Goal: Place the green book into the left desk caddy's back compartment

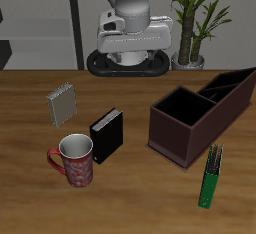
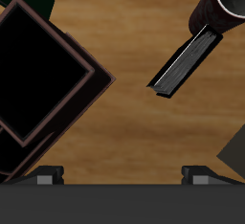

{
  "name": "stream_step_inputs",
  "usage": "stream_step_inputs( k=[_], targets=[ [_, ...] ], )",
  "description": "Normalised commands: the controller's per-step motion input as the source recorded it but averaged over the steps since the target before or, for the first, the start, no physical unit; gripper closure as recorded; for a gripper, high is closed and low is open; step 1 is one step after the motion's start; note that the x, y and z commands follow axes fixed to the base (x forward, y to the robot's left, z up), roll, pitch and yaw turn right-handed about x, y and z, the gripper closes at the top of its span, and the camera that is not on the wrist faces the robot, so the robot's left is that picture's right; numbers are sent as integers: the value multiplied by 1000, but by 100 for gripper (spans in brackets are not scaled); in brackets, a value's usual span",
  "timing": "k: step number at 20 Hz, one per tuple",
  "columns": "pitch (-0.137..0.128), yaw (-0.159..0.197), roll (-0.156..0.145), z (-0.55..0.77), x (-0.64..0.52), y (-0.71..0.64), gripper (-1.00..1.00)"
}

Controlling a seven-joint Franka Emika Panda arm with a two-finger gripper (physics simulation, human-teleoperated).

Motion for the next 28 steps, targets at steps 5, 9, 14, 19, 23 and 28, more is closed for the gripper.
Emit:
stream_step_inputs(
  k=[5, 9, 14, 19, 23, 28],
  targets=[
    [-27, -74, -51, 48, 170, 20, -100],
    [-29, -35, -25, 105, 218, 84, -100],
    [-25, -33, -26, 153, 396, 238, -100],
    [-10, -7, -20, 122, 329, 237, -100],
    [-7, -1, 13, 153, 414, 471, -100],
    [-4, -3, 12, 14, 303, 369, -100]
  ],
)
